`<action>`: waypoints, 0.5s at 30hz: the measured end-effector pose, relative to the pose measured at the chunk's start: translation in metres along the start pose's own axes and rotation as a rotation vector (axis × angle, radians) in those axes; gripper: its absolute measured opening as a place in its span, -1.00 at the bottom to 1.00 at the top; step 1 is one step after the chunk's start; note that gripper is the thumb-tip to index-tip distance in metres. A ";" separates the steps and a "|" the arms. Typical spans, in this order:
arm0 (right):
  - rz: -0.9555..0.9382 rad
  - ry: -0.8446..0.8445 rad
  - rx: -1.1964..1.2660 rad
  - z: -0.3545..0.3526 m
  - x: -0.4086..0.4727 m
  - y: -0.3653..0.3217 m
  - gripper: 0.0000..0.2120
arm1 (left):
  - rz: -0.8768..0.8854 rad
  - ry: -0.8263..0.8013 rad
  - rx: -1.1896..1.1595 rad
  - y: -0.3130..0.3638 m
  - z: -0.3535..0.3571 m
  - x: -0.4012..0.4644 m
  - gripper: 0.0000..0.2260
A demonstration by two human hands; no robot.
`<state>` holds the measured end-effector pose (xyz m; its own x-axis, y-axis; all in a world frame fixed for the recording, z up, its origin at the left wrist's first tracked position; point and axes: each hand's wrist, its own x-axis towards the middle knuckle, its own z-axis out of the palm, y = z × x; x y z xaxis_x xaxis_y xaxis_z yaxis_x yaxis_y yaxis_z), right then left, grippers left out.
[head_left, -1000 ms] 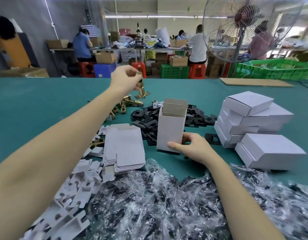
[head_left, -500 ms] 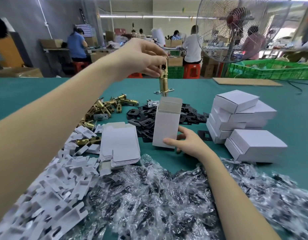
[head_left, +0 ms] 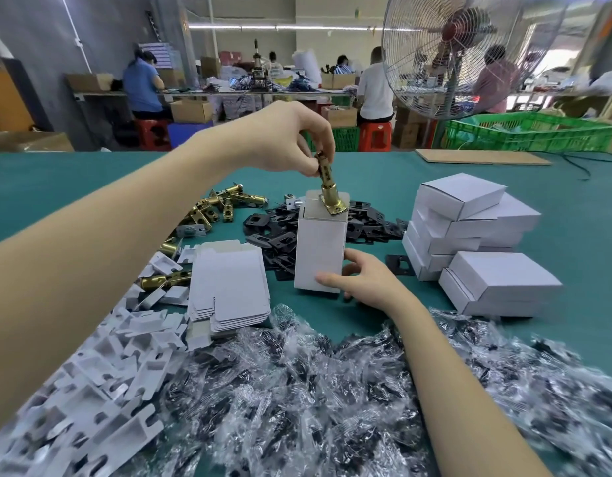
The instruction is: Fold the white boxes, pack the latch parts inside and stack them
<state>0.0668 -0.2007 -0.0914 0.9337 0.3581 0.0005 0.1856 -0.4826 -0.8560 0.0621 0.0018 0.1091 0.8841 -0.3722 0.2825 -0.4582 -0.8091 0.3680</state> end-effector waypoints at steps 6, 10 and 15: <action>-0.027 -0.014 0.012 0.000 0.000 -0.001 -0.53 | 0.030 0.023 0.034 -0.002 -0.004 -0.005 -0.75; -0.030 -0.014 0.008 0.000 0.000 -0.001 -0.52 | 0.024 -0.070 0.090 -0.004 -0.003 -0.007 -0.77; -0.038 -0.019 -0.008 -0.001 0.000 0.000 -0.50 | 0.006 -0.056 -0.042 -0.012 0.001 -0.010 -0.91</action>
<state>0.0669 -0.2013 -0.0908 0.9199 0.3914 0.0236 0.2236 -0.4742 -0.8515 0.0588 0.0152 0.1010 0.8846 -0.4027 0.2351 -0.4658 -0.7876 0.4033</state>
